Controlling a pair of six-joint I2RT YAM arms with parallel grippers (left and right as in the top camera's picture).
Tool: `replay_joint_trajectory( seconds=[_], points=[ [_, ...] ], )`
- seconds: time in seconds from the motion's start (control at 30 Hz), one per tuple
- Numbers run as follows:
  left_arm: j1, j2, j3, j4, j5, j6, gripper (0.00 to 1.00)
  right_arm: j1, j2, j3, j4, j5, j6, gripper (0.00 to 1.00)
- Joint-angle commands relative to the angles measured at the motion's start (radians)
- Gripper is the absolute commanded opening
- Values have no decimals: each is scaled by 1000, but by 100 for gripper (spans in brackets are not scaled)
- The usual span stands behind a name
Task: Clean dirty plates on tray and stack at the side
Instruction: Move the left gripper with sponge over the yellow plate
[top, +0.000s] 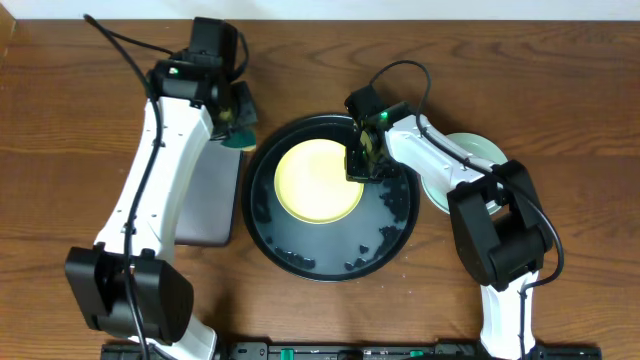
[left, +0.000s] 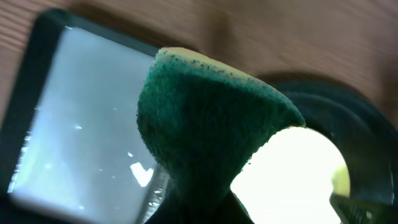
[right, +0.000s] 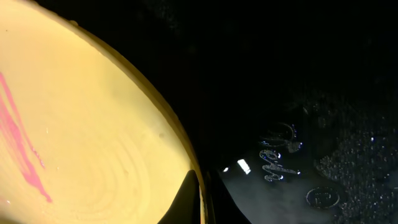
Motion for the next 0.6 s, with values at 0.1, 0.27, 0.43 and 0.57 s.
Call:
replay_joint_trajectory(
  seconds=[0.1,0.27,0.43,0.57],
  points=[
    [-125,101,-84,39,39,-4,7,12,9,-12,16,34,10,1],
    [-212,228,-98,84,39,44,7,12,9,-12,14,34,8,1],
    [-222,358,-98,125,172,66,7,12,9,-12,14,34,7,1],
    [-222,425,-98,160,285,81,7,12,9,-12,14,34,3,1]
  ],
)
